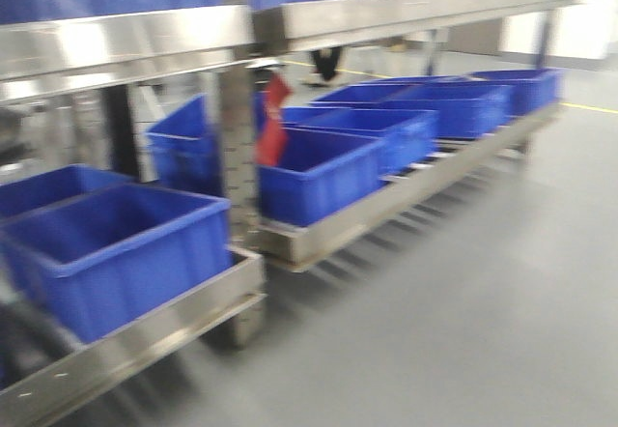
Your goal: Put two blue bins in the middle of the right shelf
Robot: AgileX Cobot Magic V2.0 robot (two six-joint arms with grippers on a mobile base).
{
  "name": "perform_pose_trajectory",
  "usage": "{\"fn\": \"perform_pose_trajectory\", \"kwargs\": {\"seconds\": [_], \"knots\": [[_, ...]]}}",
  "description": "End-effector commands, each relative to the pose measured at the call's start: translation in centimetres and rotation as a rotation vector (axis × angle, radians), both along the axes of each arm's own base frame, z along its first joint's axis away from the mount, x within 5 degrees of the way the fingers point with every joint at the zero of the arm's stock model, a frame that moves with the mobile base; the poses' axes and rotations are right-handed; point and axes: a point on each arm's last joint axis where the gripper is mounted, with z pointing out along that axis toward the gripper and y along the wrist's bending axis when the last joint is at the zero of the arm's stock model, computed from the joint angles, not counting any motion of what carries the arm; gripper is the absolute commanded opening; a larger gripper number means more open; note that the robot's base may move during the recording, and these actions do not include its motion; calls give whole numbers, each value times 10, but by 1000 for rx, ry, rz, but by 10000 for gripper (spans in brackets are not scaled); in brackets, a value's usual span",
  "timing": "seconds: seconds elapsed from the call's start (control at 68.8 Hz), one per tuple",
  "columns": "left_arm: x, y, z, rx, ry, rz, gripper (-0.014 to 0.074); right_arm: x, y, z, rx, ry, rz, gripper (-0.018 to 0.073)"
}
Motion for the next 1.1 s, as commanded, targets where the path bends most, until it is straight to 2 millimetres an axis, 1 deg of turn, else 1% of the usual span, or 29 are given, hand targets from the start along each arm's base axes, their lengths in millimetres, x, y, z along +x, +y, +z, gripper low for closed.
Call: {"fn": "perform_pose_trajectory", "kwargs": {"seconds": [0.0,1.09], "knots": [[-10,-5,16,-100,-63,-47,-111,1,0,16,68,-123,-6,-154],[-10,-5,16,-100,-63,-47,-111,1,0,16,68,-123,-6,-154]]}}
